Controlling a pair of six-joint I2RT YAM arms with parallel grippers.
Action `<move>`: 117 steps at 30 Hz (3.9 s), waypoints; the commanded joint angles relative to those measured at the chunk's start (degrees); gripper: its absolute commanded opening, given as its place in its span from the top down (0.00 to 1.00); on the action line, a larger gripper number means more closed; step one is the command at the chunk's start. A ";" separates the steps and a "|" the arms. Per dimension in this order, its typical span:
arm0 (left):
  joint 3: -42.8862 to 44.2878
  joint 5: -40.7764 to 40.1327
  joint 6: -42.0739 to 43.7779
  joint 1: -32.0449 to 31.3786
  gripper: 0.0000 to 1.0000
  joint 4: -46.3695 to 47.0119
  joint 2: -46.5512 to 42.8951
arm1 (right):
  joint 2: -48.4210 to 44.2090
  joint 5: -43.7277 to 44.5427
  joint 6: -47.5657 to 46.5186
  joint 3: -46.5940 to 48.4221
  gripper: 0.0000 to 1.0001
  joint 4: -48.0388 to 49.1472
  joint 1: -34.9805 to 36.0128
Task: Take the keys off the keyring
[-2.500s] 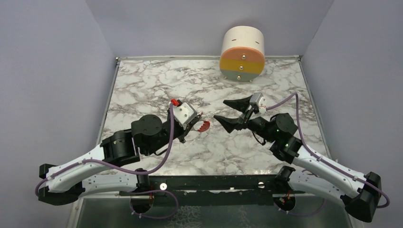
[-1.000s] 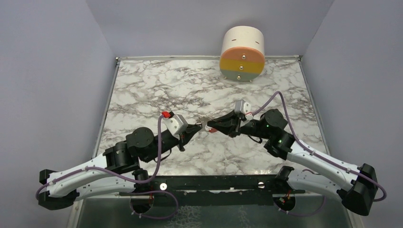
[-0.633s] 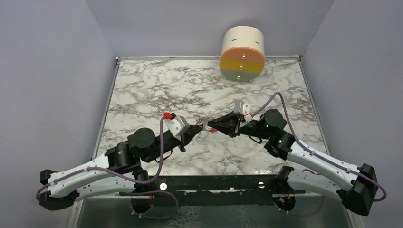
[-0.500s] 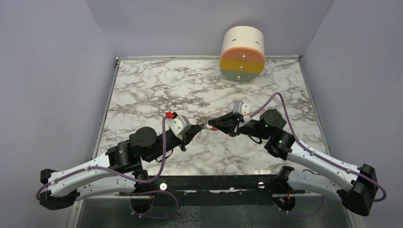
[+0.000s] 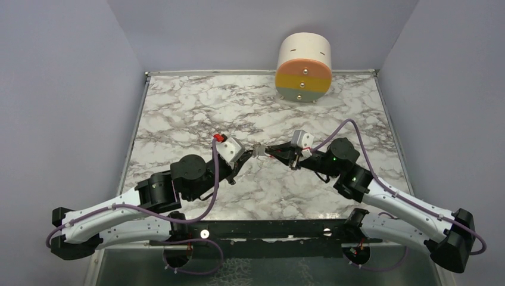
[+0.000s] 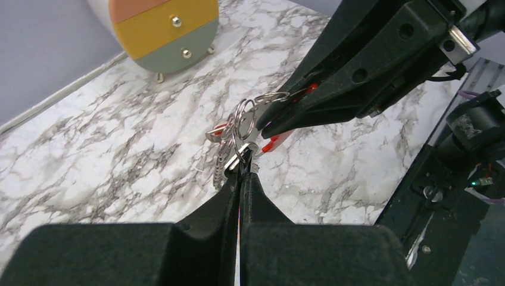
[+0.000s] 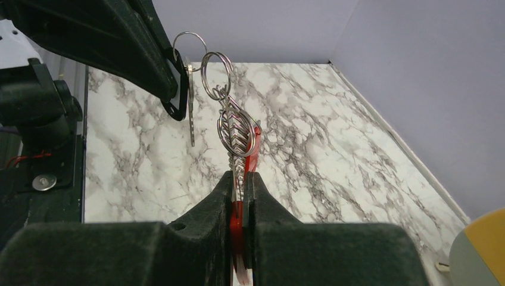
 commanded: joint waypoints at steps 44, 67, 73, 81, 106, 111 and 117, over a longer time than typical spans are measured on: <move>5.64 -13.57 16.39 0.13 1.00 10.06 4.02 | -0.02 3.12 -4.00 1.80 0.98 -2.59 3.84; 21.45 -5.39 36.53 0.19 0.84 15.13 19.92 | -0.39 -5.21 -1.23 0.99 0.98 -1.58 5.12; 23.57 -3.00 37.91 1.23 0.70 17.77 22.01 | -0.42 -5.07 -1.47 1.20 0.98 -1.51 5.60; 23.05 -4.85 36.79 1.61 0.69 17.47 22.09 | -0.82 -4.76 -0.75 0.03 0.98 0.97 5.79; -1.07 -16.93 19.55 1.61 0.91 16.78 0.66 | 0.64 13.23 3.49 -4.09 0.98 15.82 5.75; -2.28 -11.29 16.25 1.65 0.90 17.88 0.39 | 1.12 11.45 3.75 -3.55 0.98 16.50 5.81; -3.29 -3.43 13.09 1.61 0.64 17.85 -1.83 | 0.01 9.56 4.41 -3.32 0.98 15.75 5.74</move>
